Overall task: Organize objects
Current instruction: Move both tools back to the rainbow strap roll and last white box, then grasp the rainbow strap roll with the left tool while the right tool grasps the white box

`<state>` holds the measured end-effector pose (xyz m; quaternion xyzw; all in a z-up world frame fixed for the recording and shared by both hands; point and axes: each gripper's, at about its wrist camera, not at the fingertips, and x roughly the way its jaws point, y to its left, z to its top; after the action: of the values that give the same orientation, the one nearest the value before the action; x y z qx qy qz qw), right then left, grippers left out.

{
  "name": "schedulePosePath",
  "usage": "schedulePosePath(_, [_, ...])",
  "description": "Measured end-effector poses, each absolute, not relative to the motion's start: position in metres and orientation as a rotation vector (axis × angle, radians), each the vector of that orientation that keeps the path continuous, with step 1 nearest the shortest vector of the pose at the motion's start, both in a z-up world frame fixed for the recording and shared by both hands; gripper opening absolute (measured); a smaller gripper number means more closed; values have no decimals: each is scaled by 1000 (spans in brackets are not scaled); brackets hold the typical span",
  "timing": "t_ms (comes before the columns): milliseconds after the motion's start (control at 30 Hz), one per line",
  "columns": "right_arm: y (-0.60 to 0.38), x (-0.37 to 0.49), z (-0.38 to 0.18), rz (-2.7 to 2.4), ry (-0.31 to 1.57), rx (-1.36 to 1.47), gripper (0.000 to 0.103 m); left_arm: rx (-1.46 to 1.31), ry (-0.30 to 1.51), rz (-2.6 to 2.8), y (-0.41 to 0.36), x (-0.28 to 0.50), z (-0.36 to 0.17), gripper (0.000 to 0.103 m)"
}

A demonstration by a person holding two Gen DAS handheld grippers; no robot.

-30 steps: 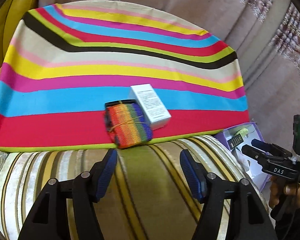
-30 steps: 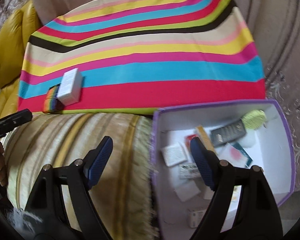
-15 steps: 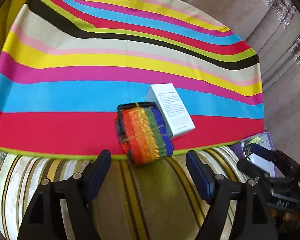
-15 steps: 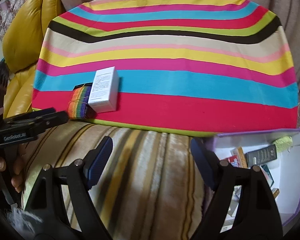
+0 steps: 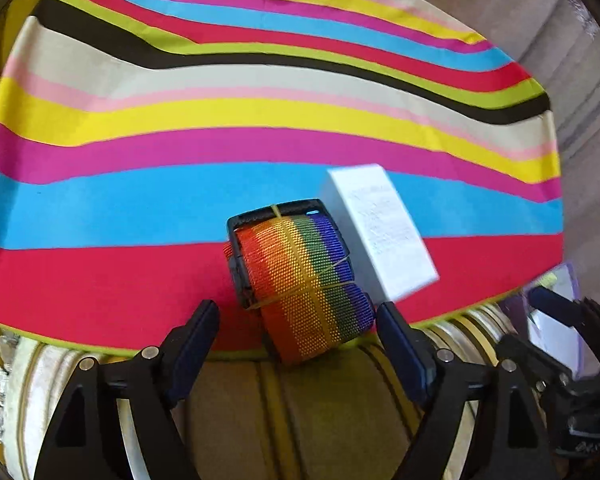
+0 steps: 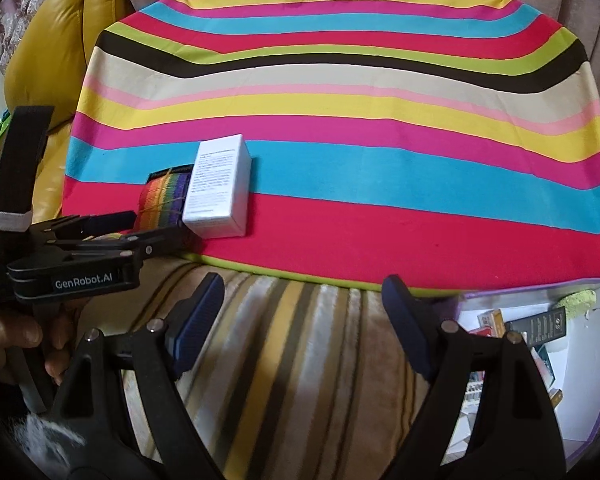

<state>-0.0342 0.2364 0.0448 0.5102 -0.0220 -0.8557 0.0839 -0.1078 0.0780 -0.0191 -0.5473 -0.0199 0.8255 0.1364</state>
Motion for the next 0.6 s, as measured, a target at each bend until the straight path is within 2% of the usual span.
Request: schedulePosePath(600, [185,-80,30,-2472,-27,1506,83,-1544,-236,2525,47,-142,-17,82])
